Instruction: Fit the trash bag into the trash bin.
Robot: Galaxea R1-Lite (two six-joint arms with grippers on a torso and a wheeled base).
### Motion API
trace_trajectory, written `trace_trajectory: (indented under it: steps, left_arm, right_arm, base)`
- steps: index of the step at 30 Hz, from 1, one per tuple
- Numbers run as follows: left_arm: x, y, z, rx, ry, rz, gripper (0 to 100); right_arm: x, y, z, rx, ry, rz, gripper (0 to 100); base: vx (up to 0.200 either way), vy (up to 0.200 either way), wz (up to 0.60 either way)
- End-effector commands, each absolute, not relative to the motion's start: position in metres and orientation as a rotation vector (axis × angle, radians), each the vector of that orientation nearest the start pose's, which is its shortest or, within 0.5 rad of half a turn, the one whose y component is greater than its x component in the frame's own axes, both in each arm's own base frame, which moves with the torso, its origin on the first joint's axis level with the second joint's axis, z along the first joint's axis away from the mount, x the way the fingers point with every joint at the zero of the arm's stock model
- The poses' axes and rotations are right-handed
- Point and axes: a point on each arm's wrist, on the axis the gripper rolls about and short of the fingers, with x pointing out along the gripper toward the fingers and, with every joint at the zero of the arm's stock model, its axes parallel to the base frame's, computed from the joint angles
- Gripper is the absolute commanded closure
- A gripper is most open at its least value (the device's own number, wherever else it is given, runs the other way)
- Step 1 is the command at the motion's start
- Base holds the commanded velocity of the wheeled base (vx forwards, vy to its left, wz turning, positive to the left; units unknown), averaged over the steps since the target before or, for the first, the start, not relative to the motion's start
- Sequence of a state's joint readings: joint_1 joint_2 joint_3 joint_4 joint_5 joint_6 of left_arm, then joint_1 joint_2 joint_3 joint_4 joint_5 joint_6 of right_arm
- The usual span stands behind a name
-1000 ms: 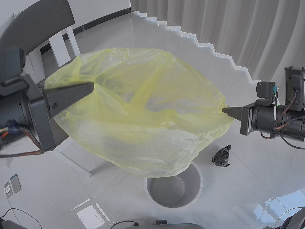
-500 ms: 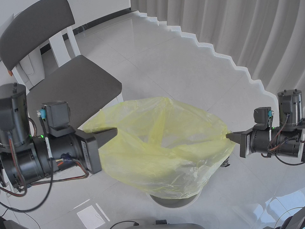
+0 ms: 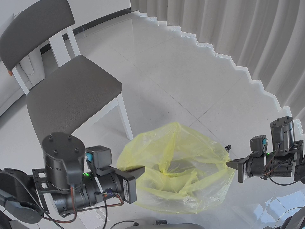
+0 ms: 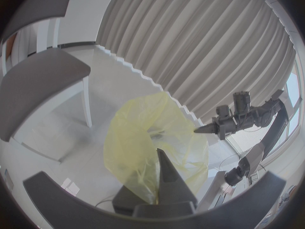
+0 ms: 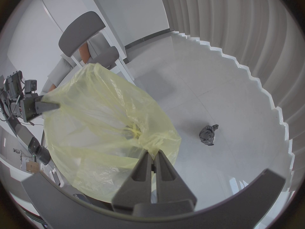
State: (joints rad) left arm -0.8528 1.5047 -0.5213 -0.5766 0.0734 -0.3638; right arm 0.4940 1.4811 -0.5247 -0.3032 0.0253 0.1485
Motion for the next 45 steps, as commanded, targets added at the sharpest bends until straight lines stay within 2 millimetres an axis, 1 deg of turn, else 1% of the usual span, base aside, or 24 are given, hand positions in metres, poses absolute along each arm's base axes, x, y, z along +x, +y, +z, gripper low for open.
trace_trajectory:
  steps: [1, 3, 7, 10, 11, 12, 13, 15, 16, 17, 19, 21, 22, 24, 25, 26, 28, 29, 31, 36, 40, 42, 43, 45]
  left_arm:
    - [0.16, -0.185, 0.126, -0.109, 0.605, -0.673, 100]
    - [0.162, -0.187, 0.121, -0.108, 0.607, -0.669, 100]
    - [0.173, -0.196, 0.1, -0.124, 0.603, -0.666, 100]
    - [0.177, -0.2, 0.091, -0.135, 0.607, -0.668, 100]
    - [0.179, -0.203, 0.084, -0.141, 0.616, -0.671, 100]
    - [0.179, -0.203, 0.084, -0.141, 0.616, -0.671, 100]
    - [0.182, -0.206, 0.073, -0.139, 0.632, -0.674, 100]
    - [0.183, -0.207, 0.067, -0.135, 0.64, -0.67, 100]
    - [0.184, -0.208, 0.054, -0.126, 0.657, -0.663, 100]
    - [0.185, -0.208, 0.053, -0.127, 0.656, -0.662, 100]
    - [0.192, -0.206, 0.041, -0.139, 0.643, -0.642, 100]
    - [0.194, -0.205, 0.034, -0.15, 0.628, -0.644, 100]
    - [0.194, -0.205, 0.033, -0.152, 0.625, -0.646, 100]
    - [0.194, -0.202, 0.025, -0.162, 0.622, -0.657, 100]
    - [0.194, -0.202, 0.025, -0.162, 0.622, -0.657, 100]
    - [0.196, -0.198, 0.021, -0.165, 0.626, -0.65, 100]
    - [0.196, -0.198, 0.021, -0.165, 0.626, -0.65, 100]
    - [0.196, -0.197, 0.013, -0.159, 0.644, -0.642, 100]
    - [0.198, -0.194, 0.011, -0.164, 0.642, -0.633, 100]
    - [0.203, -0.189, 0.009, -0.183, 0.628, -0.635, 100]
    - [0.204, -0.19, -0.001, -0.174, 0.648, -0.631, 100]
    - [0.204, -0.19, -0.003, -0.173, 0.649, -0.632, 100]
    - [0.205, -0.192, -0.007, -0.174, 0.648, -0.633, 100]
    - [0.206, -0.192, -0.009, -0.176, 0.644, -0.632, 100]
  right_arm:
    - [0.191, 0.103, 0.12, -0.026, 0.731, 0.444, 100]
    - [0.192, 0.104, 0.116, -0.028, 0.737, 0.443, 100]
    - [0.2, 0.105, 0.097, -0.031, 0.766, 0.431, 100]
    - [0.202, 0.107, 0.087, -0.032, 0.785, 0.432, 100]
    - [0.206, 0.107, 0.08, -0.027, 0.799, 0.433, 100]
    - [0.206, 0.107, 0.08, -0.027, 0.799, 0.433, 100]
    - [0.213, 0.106, 0.072, -0.019, 0.81, 0.432, 100]
    - [0.215, 0.107, 0.067, -0.016, 0.819, 0.432, 100]
    - [0.221, 0.106, 0.057, -0.012, 0.83, 0.423, 100]
    - [0.221, 0.106, 0.055, -0.012, 0.833, 0.421, 100]
    - [0.229, 0.106, 0.043, 0.0, 0.837, 0.424, 100]
    - [0.234, 0.107, 0.034, 0.015, 0.827, 0.442, 100]
    - [0.235, 0.107, 0.033, 0.018, 0.823, 0.444, 100]
    - [0.24, 0.109, 0.022, 0.032, 0.804, 0.463, 100]
    - [0.24, 0.109, 0.022, 0.032, 0.804, 0.463, 100]
    - [0.245, 0.11, 0.013, 0.035, 0.798, 0.465, 100]
    - [0.245, 0.11, 0.013, 0.035, 0.798, 0.465, 100]
    - [0.25, 0.111, 0.0, 0.038, 0.8, 0.462, 100]
    - [0.253, 0.112, -0.008, 0.041, 0.803, 0.472, 100]
    - [0.255, 0.111, -0.014, 0.058, 0.801, 0.496, 100]
    - [0.259, 0.108, -0.02, 0.064, 0.811, 0.484, 100]
    - [0.259, 0.107, -0.021, 0.065, 0.813, 0.481, 100]
    - [0.26, 0.106, -0.025, 0.067, 0.816, 0.477, 100]
    - [0.261, 0.106, -0.026, 0.069, 0.81, 0.477, 100]
  base:
    - [0.0, 0.0, 0.0]
    - [0.0, 0.0, 0.0]
    - [0.0, 0.0, 0.0]
    - [0.0, 0.0, 0.0]
    - [0.0, 0.0, 0.0]
    - [0.0, 0.0, 0.0]
    - [0.0, 0.0, 0.0]
    - [0.0, 0.0, 0.0]
    - [0.0, 0.0, 0.0]
    - [0.0, 0.0, 0.0]
    - [0.0, 0.0, 0.0]
    - [0.0, 0.0, 0.0]
    - [0.0, 0.0, 0.0]
    - [0.0, 0.0, 0.0]
    - [0.0, 0.0, 0.0]
    - [0.0, 0.0, 0.0]
    - [0.0, 0.0, 0.0]
    - [0.0, 0.0, 0.0]
    - [0.0, 0.0, 0.0]
    - [0.0, 0.0, 0.0]
    - [0.0, 0.0, 0.0]
    - [0.0, 0.0, 0.0]
    - [0.0, 0.0, 0.0]
    - [0.0, 0.0, 0.0]
